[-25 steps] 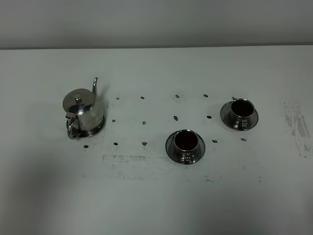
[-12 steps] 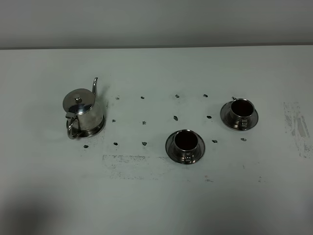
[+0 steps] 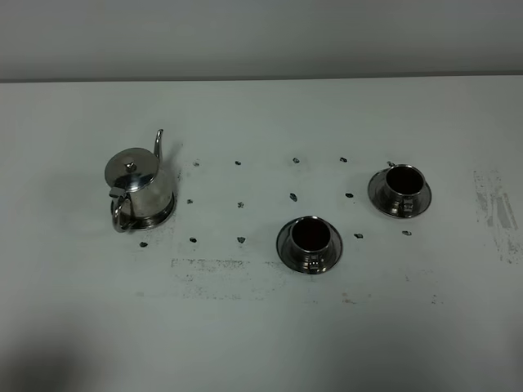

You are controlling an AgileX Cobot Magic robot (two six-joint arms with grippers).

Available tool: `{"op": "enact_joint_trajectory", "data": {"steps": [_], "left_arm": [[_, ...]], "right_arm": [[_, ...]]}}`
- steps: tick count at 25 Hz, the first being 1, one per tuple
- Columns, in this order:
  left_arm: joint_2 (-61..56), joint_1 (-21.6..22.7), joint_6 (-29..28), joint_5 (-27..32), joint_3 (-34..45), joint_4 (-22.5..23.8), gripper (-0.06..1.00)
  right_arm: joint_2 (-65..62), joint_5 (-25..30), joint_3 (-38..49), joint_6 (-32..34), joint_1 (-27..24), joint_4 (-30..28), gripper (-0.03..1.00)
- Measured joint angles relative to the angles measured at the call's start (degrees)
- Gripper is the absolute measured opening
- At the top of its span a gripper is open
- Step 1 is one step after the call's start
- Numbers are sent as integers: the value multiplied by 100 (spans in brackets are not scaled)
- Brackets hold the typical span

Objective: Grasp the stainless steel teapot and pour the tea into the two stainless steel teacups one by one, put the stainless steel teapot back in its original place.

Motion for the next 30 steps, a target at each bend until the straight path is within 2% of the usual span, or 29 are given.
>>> {"op": "enact_joint_trajectory", "data": {"steps": [5, 30], "left_arm": [[-23, -48, -141, 9, 0, 137, 51], [-17, -66, -158, 9, 0, 152, 51]], "right_arm": [[0, 0, 0, 0, 0, 0, 38], [0, 0, 0, 0, 0, 0, 38]]}}
